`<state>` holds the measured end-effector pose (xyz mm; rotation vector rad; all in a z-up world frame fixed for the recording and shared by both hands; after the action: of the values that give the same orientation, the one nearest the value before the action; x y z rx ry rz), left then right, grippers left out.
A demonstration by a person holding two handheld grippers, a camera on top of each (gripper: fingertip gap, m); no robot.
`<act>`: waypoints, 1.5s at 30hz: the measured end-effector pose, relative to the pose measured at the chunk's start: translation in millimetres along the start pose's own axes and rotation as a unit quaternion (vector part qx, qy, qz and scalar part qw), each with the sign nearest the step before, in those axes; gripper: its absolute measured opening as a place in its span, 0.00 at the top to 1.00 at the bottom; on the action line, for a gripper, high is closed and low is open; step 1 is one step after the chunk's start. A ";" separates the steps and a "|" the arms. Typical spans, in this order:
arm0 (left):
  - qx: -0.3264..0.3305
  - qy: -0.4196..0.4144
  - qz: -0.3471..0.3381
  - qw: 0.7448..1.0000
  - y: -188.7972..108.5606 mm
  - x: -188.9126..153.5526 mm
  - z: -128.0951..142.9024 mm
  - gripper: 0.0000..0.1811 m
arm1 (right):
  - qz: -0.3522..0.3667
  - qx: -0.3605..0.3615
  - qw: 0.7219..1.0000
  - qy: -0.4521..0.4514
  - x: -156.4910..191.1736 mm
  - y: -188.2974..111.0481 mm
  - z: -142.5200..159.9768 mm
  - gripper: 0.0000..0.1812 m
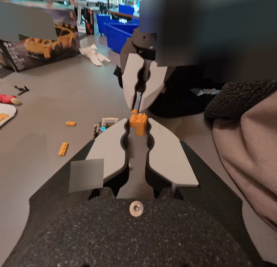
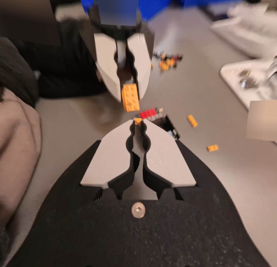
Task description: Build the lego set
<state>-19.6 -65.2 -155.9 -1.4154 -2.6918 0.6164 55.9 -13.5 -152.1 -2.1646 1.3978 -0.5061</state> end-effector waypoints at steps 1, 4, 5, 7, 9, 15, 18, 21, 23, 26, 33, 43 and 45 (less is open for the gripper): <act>-0.013 0.005 -0.002 1.000 -1.5 -0.5 -3.0 0.89 | -0.001 -0.027 1.000 -0.003 0.8 -7.8 -11.2 0.96; -0.037 0.019 -0.010 0.999 -4.2 -2.4 -9.9 0.89 | -0.005 -0.036 0.999 -0.021 3.8 -14.1 -29.9 0.96; -0.041 0.024 -0.015 0.999 -4.8 -2.9 -11.3 0.89 | -0.004 -0.035 0.999 -0.032 5.1 -13.4 -34.4 0.96; -0.043 0.034 -0.028 0.998 -5.5 -3.4 -13.4 0.89 | -0.013 -0.031 0.999 -0.042 8.5 -10.5 -42.2 0.96; -0.042 0.042 -0.037 0.998 -5.6 -3.8 -14.6 0.89 | -0.016 -0.021 0.998 -0.052 9.8 -6.8 -48.1 0.96; -0.032 0.055 -0.051 0.997 -5.2 -4.5 -14.3 0.89 | -0.022 0.007 0.998 -0.058 10.3 0.7 -50.8 0.96; -0.029 0.056 -0.051 0.997 -4.6 -4.7 -13.9 0.89 | -0.024 0.009 0.998 -0.058 11.1 1.8 -50.1 0.96; -0.030 0.056 -0.052 0.997 -4.7 -4.4 -13.9 0.89 | -0.023 0.011 0.998 -0.057 10.5 0.8 -48.4 0.96; -0.035 0.053 -0.051 0.997 -5.9 -3.8 -14.6 0.89 | -0.020 0.013 0.998 -0.055 8.3 -2.6 -46.1 0.96; -0.052 0.047 -0.048 0.996 -9.4 -2.8 -17.6 0.89 | -0.023 0.019 0.998 -0.050 5.8 -8.0 -41.0 0.96; -0.074 0.044 -0.038 0.996 -11.7 -4.8 -21.4 0.89 | -0.026 0.021 0.998 -0.054 5.7 -10.1 -42.7 0.96; -0.108 0.048 -0.033 0.992 -17.0 -7.5 -27.9 0.89 | -0.041 0.058 0.993 -0.094 7.6 -13.7 -55.4 0.96; -0.120 0.048 -0.030 0.991 -18.9 -8.5 -30.3 0.89 | -0.045 0.066 0.991 -0.104 8.2 -15.0 -59.0 0.96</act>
<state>-23.0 -71.6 -120.0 -1.3638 -2.7953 0.2200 37.1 -28.6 -95.6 -2.1128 1.1275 -0.3812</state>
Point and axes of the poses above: each gripper's, where its closed fingertips meet, y out along the fingers, z out of its underside, x = y × z across the jaws, the point moved 4 cm from there along -y, back along the fingers, and after that the axes turned 8 degrees about x, right-handed, at the moved point
